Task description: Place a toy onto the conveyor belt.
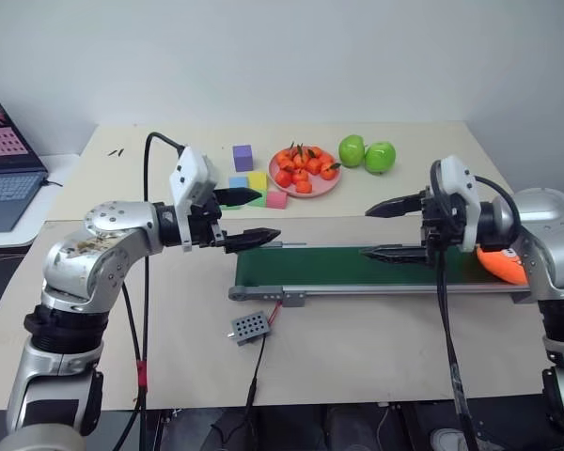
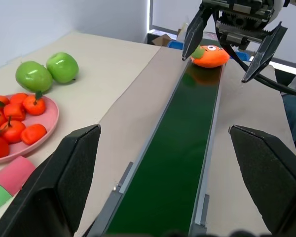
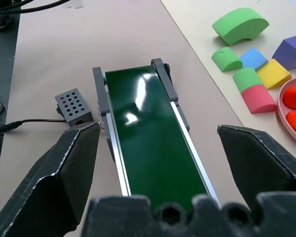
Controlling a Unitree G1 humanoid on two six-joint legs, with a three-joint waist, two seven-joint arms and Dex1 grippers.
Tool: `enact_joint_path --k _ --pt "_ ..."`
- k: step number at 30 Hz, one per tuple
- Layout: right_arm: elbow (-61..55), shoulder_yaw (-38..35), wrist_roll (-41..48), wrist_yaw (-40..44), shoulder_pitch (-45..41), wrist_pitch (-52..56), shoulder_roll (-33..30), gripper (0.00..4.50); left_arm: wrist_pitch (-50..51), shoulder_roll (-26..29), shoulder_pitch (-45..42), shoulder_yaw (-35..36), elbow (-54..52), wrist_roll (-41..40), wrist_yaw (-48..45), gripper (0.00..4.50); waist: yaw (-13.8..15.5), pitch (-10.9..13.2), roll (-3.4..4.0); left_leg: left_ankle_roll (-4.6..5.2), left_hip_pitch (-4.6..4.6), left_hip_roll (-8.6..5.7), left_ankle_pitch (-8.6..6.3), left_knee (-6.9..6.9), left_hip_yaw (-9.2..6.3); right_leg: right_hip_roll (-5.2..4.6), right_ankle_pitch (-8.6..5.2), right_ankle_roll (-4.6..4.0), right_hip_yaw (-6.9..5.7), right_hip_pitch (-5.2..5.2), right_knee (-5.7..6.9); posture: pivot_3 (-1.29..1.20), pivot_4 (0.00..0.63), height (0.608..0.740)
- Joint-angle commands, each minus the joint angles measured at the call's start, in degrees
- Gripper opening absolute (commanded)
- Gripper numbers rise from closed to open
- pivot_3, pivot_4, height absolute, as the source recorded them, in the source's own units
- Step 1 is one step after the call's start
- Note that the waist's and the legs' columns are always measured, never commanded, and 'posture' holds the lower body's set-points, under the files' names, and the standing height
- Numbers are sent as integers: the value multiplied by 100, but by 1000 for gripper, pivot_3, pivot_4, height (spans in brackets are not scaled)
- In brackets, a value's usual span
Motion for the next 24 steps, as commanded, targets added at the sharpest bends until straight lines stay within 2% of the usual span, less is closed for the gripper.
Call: enact_joint_path --k 1,24 --pt "-183 -216 136 -28 -125 -26 -17 4500 -115 23 -157 115 -52 41 -19 4434 -3 0 0 0 0 0 0 0 0 0 0 0 0 0 1 0 150 740" --pt "-134 -170 73 -49 -140 -89 6 4500 -142 38 -235 118 42 199 -160 4434 2 0 0 0 0 0 0 0 0 0 0 0 0 0 0 0 150 740"
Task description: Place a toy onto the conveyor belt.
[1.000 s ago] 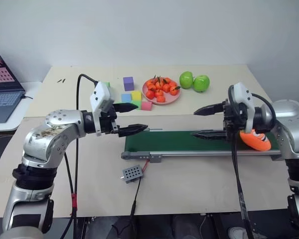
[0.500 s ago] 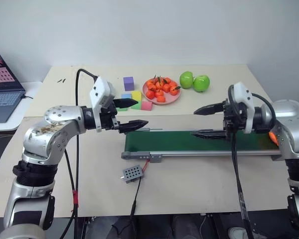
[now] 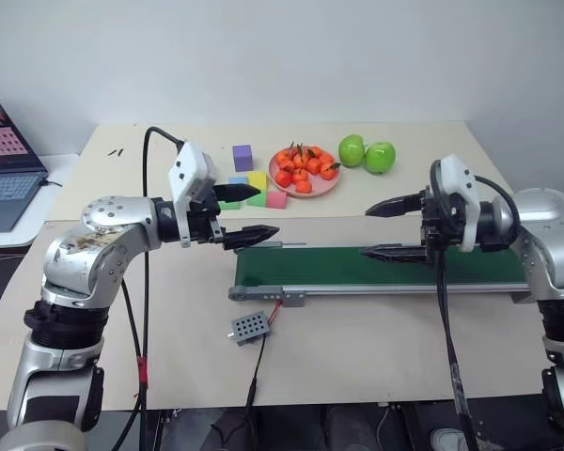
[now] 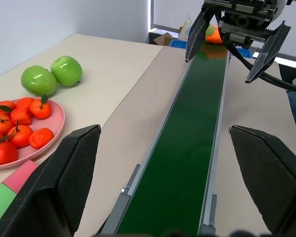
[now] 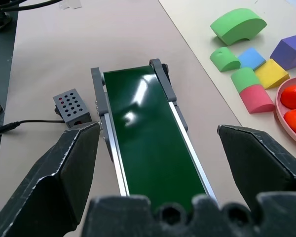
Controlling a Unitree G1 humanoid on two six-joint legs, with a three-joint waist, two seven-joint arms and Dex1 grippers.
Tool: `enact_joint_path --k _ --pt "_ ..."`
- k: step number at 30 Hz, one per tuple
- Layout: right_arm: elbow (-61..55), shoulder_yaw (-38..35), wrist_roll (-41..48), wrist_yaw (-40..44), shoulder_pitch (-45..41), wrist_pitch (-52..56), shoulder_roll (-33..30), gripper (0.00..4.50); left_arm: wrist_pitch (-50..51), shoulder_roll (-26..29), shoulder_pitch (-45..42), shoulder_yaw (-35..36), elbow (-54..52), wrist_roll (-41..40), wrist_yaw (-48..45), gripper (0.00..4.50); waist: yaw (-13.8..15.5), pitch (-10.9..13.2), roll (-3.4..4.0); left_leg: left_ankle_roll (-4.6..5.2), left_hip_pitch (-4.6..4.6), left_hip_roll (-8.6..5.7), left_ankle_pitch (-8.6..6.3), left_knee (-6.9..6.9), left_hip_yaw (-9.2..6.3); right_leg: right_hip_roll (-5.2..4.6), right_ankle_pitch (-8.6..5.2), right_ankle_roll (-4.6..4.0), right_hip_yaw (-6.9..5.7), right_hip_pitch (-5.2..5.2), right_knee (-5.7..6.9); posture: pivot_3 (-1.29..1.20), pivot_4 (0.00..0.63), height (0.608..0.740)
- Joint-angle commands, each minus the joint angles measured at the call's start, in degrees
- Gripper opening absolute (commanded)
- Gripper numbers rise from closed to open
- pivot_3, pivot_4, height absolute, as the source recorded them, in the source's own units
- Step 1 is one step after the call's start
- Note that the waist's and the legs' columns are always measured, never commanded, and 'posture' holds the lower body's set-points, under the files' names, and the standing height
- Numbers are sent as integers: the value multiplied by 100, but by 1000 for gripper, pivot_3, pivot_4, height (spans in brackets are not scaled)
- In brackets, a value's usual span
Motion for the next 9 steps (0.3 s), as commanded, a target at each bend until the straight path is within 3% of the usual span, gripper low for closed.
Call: enact_joint_path --k 1,9 --pt "-129 -169 72 -22 -138 -93 -2 4500 -64 36 -160 119 -73 7 13 4434 0 0 0 0 0 0 0 0 0 0 0 0 0 0 0 0 150 740" --pt "-152 -131 45 -80 -120 -96 51 4500 -67 63 -153 126 -9 17 -17 4434 0 0 0 0 0 0 0 0 0 0 0 0 0 0 1 0 150 740"
